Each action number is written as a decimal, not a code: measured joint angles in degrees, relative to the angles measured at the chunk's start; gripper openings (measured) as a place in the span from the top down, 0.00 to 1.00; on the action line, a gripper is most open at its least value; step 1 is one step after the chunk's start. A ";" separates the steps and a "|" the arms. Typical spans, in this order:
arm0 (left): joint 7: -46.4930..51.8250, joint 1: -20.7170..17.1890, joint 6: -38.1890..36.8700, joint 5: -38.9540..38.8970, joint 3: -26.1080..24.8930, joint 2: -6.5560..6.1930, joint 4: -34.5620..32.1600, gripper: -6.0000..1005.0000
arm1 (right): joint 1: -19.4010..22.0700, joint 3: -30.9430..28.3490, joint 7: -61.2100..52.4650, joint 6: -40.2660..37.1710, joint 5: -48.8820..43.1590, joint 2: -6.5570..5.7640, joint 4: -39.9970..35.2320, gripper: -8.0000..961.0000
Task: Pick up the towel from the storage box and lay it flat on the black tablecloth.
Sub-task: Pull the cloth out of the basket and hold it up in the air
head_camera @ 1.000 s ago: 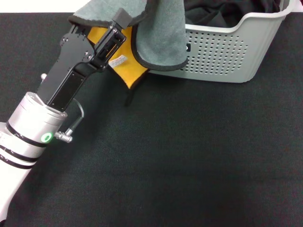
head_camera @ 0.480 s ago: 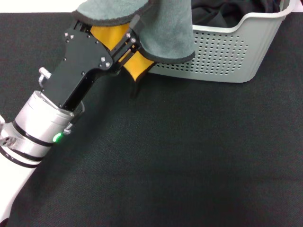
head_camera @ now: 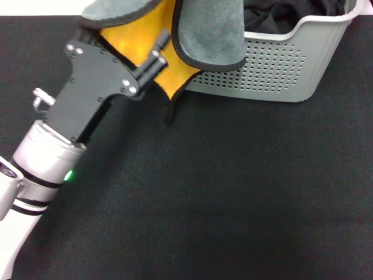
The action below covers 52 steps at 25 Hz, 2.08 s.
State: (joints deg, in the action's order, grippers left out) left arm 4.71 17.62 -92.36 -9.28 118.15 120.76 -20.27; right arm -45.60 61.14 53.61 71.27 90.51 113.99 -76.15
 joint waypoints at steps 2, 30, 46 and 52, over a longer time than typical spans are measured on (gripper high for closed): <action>-1.79 -0.37 -0.07 -3.41 1.57 0.00 -0.69 0.17 | 0.20 -0.02 -0.12 -0.15 -0.06 0.15 0.04 0.98; -15.71 1.35 -1.81 -20.93 10.34 0.00 -3.75 0.18 | 2.26 1.32 -1.62 0.57 -0.77 0.74 -0.29 0.98; -26.66 1.26 -2.12 -20.46 26.99 0.00 -6.51 0.18 | -0.31 1.59 -2.41 -6.02 -3.78 1.66 4.15 0.98; -33.47 2.58 6.20 -20.87 27.81 0.00 -10.35 0.18 | -1.24 7.38 -0.30 -9.77 0.09 1.96 5.51 0.98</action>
State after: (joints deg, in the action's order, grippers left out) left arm -28.76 20.19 -86.16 -30.15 145.96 120.76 -30.62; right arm -46.84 68.52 53.30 61.50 90.60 115.95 -70.64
